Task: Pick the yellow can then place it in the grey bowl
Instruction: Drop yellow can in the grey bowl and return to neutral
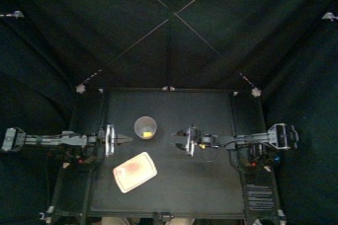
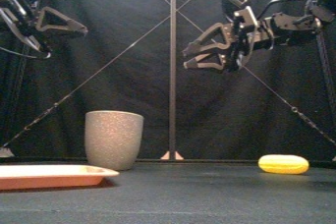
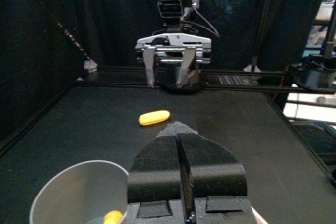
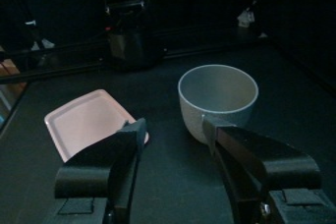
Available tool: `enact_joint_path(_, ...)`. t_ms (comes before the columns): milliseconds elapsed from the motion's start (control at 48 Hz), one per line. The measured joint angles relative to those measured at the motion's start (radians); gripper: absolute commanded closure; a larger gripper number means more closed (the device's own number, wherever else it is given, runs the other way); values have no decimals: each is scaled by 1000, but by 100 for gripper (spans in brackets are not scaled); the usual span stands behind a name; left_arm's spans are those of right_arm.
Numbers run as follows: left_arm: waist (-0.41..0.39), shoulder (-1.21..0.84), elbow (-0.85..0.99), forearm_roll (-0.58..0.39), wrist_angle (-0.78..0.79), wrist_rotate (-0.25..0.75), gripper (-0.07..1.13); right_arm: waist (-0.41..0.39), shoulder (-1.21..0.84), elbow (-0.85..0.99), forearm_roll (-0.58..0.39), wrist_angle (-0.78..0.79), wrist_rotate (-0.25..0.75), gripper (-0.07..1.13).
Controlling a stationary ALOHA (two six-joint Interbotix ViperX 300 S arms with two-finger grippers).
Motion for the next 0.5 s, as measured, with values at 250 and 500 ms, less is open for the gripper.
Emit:
enact_joint_path(250, 2, 0, 14, 0, 0, -2, 107, 3, -26, 51, -17, -35, -3, 20)
enact_joint_path(500, 20, 0, 31, 0, 0, 0, 107, 0, -28, 58, -18, -35, 0, 20)
